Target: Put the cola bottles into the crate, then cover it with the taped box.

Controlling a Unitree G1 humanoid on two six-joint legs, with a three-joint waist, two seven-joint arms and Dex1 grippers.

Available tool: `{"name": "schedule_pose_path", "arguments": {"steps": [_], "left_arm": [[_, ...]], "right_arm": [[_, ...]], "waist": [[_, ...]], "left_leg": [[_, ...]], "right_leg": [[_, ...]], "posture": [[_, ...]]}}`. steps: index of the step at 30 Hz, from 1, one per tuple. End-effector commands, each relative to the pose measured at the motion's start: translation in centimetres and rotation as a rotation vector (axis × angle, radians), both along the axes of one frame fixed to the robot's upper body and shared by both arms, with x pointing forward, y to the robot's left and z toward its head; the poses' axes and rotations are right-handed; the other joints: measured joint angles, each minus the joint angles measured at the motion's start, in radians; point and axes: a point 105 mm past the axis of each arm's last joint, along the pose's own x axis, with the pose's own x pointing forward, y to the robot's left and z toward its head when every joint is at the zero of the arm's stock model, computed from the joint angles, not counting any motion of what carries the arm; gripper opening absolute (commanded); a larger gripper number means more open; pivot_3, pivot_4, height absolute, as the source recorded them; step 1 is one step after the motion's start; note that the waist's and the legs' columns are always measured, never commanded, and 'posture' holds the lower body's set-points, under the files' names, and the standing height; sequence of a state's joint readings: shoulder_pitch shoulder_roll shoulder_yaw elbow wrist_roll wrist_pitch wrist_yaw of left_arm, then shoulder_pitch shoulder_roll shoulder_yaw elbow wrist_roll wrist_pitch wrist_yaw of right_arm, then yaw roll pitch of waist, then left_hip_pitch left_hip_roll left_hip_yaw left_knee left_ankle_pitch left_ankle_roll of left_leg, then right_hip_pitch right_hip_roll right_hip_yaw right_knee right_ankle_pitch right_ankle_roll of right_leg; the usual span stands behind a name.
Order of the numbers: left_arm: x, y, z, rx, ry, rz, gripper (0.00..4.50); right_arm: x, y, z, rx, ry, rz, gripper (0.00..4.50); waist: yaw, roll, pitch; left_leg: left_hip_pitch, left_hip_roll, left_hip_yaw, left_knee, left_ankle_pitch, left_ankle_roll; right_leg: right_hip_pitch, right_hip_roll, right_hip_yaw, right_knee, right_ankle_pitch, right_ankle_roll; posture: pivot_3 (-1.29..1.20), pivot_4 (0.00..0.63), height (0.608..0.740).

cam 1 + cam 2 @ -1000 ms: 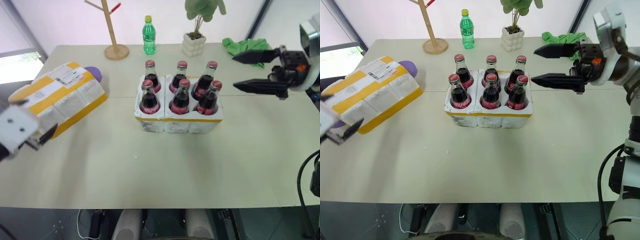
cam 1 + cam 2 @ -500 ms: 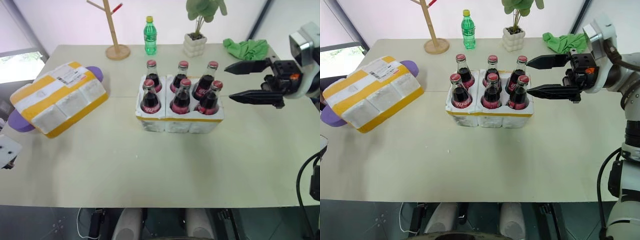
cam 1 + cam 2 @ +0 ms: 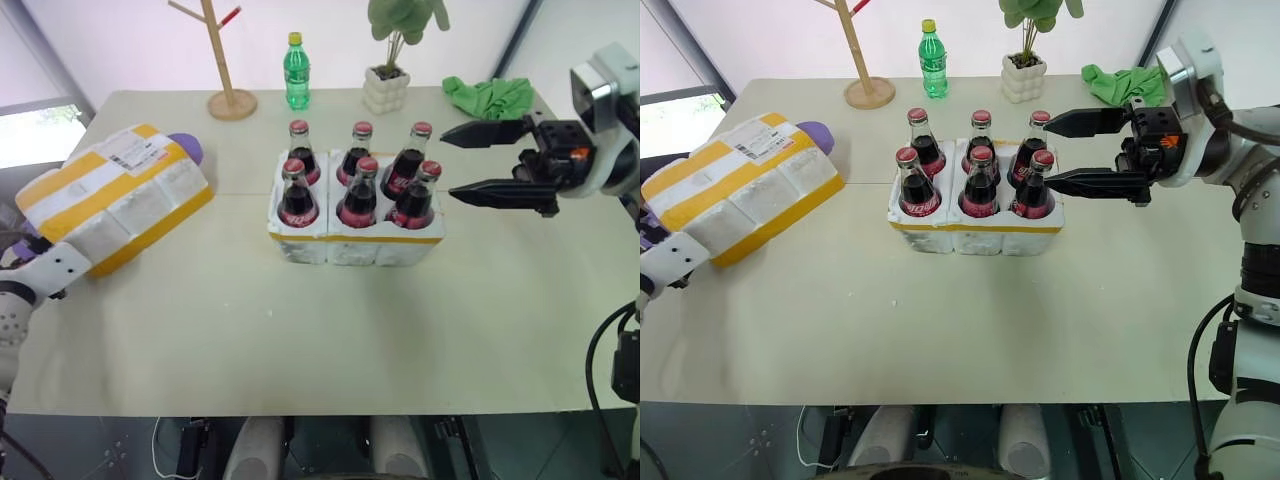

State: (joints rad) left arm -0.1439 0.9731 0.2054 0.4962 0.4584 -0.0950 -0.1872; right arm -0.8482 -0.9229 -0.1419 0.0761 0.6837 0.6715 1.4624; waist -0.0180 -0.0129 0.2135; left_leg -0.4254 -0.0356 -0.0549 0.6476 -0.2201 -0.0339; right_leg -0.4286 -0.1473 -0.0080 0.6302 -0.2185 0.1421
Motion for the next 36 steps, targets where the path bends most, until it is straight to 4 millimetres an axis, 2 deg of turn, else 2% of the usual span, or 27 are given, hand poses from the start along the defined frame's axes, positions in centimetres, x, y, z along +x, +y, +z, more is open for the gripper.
{"name": "schedule_pose_path", "arguments": {"steps": [1, 3, 6, 10, 12, 13, 19, 27, 30, 36], "left_arm": [[0.4, 0.8, 1.0, 0.056, -0.021, 0.029, 4.50], [0.6, 0.9, 0.6, 0.058, -0.012, 0.030, 4.50], [1.0, 0.7, 0.6, 0.042, -0.024, 0.022, 3.61], [1.3, 0.5, 0.5, 0.005, -0.033, 0.023, 1.49], [1.4, 0.5, 0.6, -0.006, -0.042, 0.027, 0.68], [1.5, 0.5, 0.8, -0.010, -0.054, 0.029, 0.54], [1.8, 0.6, 2.9, 0.008, -0.116, 0.032, 0.54], [1.6, 0.0, 8.8, 0.094, -0.189, -0.053, 0.54], [1.3, -0.5, 11.8, 0.138, -0.237, -0.080, 0.54], [1.6, -2.9, 16.4, 0.167, -0.339, -0.150, 0.54]], "right_arm": [[-0.7, 0.0, 1.0, 0.018, -0.047, 0.004, 4.44], [-0.7, 0.0, 1.0, 0.021, -0.046, 0.000, 4.44], [-0.7, 0.0, 1.0, 0.022, -0.046, -0.008, 4.50], [-0.6, -0.1, 1.1, 0.025, -0.045, -0.017, 4.50], [-0.6, -0.1, 1.2, 0.025, -0.045, -0.018, 4.50], [-0.7, -0.1, 1.1, 0.023, -0.046, -0.018, 4.50], [-0.7, -0.1, 1.1, 0.022, -0.045, -0.023, 4.50], [-0.3, -0.6, 0.7, 0.013, -0.042, -0.056, 4.50], [0.2, -1.5, 0.3, 0.009, -0.021, -0.098, 4.50], [1.3, -3.5, -0.3, 0.001, 0.007, -0.196, 4.50]], "waist": [[0.001, 0.000, 0.000], [0.003, 0.000, 0.000], [0.002, 0.000, 0.000], [0.004, 0.000, 0.000], [0.004, 0.000, 0.000], [0.004, 0.000, 0.000], [0.004, 0.000, 0.000], [0.004, 0.000, 0.000], [0.003, 0.000, 0.000], [0.005, 0.000, 0.000]], "left_leg": [[0.000, 0.000, 0.000, 0.000, 0.000, 0.000], [0.000, 0.000, 0.000, 0.000, 0.000, 0.000], [0.000, 0.000, 0.000, 0.001, 0.000, 0.000], [0.000, 0.000, 0.000, 0.001, 0.000, 0.000], [0.001, 0.000, 0.000, 0.001, 0.000, 0.000], [0.001, 0.000, 0.000, 0.001, 0.000, 0.000], [0.001, 0.000, 0.000, 0.001, 0.000, 0.000], [0.000, 0.000, 0.000, 0.001, 0.000, 0.000], [0.000, 0.000, 0.000, 0.000, 0.000, 0.000], [0.000, 0.000, 0.000, 0.000, 0.000, 0.000]], "right_leg": [[0.000, 0.000, 0.000, 0.000, 0.000, 0.000], [0.000, 0.000, 0.000, 0.000, 0.000, 0.000], [0.000, 0.000, 0.000, 0.001, 0.000, 0.000], [0.000, 0.000, 0.000, 0.001, 0.000, 0.000], [0.001, 0.000, 0.000, 0.001, 0.000, 0.000], [0.001, -0.001, 0.000, 0.001, 0.000, 0.000], [0.001, 0.000, 0.000, 0.001, 0.000, 0.000], [0.001, 0.000, 0.000, 0.000, 0.000, 0.000], [0.001, 0.000, 0.000, 0.000, 0.000, 0.000], [0.001, 0.000, 0.000, 0.000, 0.000, 0.000]], "posture": [[0.00, 0.150, 0.740], [0.00, 0.150, 0.740], [0.00, 0.150, 0.740], [0.00, 0.150, 0.740], [0.00, 0.150, 0.740], [0.00, 0.150, 0.740], [0.00, 0.150, 0.740], [0.00, 0.150, 0.740], [0.00, 0.150, 0.740], [0.00, 0.150, 0.740]]}}
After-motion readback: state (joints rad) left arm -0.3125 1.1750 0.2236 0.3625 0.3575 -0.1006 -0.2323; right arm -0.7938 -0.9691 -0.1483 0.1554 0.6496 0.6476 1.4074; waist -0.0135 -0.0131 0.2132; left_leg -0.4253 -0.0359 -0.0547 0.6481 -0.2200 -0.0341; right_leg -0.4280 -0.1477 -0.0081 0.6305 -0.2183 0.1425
